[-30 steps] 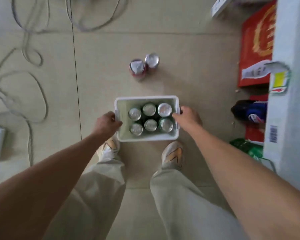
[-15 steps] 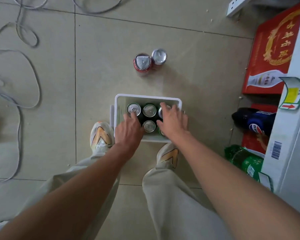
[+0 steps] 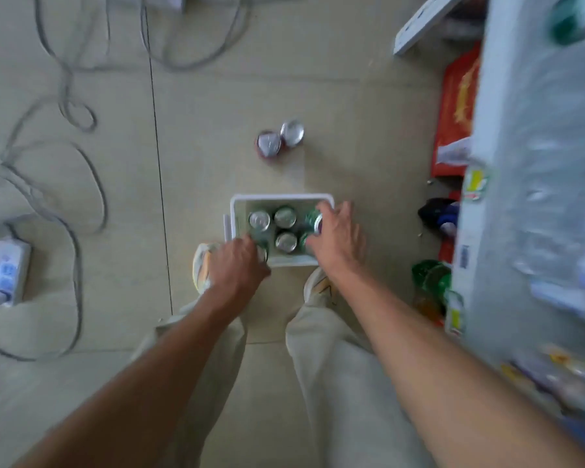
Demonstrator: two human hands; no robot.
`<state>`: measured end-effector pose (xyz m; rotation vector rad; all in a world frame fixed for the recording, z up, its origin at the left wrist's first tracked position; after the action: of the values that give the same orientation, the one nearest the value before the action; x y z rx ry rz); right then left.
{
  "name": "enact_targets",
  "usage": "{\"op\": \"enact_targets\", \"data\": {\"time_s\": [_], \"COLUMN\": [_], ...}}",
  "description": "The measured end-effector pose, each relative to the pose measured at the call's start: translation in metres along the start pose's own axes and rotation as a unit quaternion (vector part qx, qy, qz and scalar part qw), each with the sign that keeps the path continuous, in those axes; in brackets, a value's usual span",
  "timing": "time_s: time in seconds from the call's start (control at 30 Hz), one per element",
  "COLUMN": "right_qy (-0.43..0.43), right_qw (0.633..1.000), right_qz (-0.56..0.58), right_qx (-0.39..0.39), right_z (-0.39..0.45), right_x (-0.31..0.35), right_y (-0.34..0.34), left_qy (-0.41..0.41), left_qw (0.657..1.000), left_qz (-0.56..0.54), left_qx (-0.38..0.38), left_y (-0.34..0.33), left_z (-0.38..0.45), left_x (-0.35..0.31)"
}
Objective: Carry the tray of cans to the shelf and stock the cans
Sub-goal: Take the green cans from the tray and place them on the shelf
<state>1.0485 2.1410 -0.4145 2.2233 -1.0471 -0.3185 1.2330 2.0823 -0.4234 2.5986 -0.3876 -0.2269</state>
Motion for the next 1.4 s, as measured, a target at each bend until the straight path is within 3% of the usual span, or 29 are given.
{"op": "enact_targets", "data": {"time_s": [0.17, 0.37, 0.5, 0.63, 0.77, 1.0, 1.1, 1.23, 1.33, 1.4], "right_qy": [-0.040, -0.040, -0.034, -0.050, -0.075, -0.120, -0.116, -0.108, -0.139, -0.153], "right_qw": [0.983, 0.952, 0.911, 0.901, 0.915, 0.924, 0.938, 0.962, 0.946, 0.925], "right_qz": [0.164, 0.199, 0.232, 0.261, 0.243, 0.275, 0.280, 0.206, 0.276, 0.314], "right_qx": [-0.074, -0.227, -0.340, -0.342, -0.314, -0.237, -0.166, -0.142, -0.102, -0.151], "right_z": [-0.163, -0.342, -0.423, -0.424, -0.382, -0.317, -0.293, -0.284, -0.293, -0.306], "right_x": [0.012, 0.004, -0.043, -0.112, -0.165, -0.228, -0.240, -0.247, -0.243, -0.239], "right_y": [0.204, 0.458, 0.595, 0.681, 0.719, 0.710, 0.691, 0.682, 0.683, 0.685], "left_qy": [-0.058, -0.177, -0.252, -0.310, -0.344, -0.348, -0.339, -0.344, -0.350, -0.359], "left_qw": [0.994, 0.979, 0.948, 0.923, 0.910, 0.907, 0.907, 0.897, 0.893, 0.894], "left_qz": [0.081, 0.100, 0.149, 0.145, 0.145, 0.152, 0.171, 0.196, 0.197, 0.186], "left_qx": [0.036, -0.020, -0.128, -0.173, -0.180, -0.182, -0.182, -0.195, -0.204, -0.191], "left_y": [0.166, 0.376, 0.478, 0.527, 0.538, 0.526, 0.521, 0.512, 0.509, 0.505], "left_z": [-0.200, -0.407, -0.493, -0.515, -0.489, -0.406, -0.377, -0.358, -0.355, -0.355], "left_x": [-0.052, -0.151, -0.238, -0.334, -0.422, -0.521, -0.544, -0.558, -0.557, -0.548]}}
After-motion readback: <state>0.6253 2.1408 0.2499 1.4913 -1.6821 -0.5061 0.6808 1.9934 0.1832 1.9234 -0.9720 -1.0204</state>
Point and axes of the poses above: each hand's wrist, its own z-axis towards the middle knuckle, its own y-axis out of the back of the hand, x = y × z, the point moved 6 cm from there along z, towards the middle knuckle, and after that the axes turned 10 degrees about x, right-handed, at the moved point
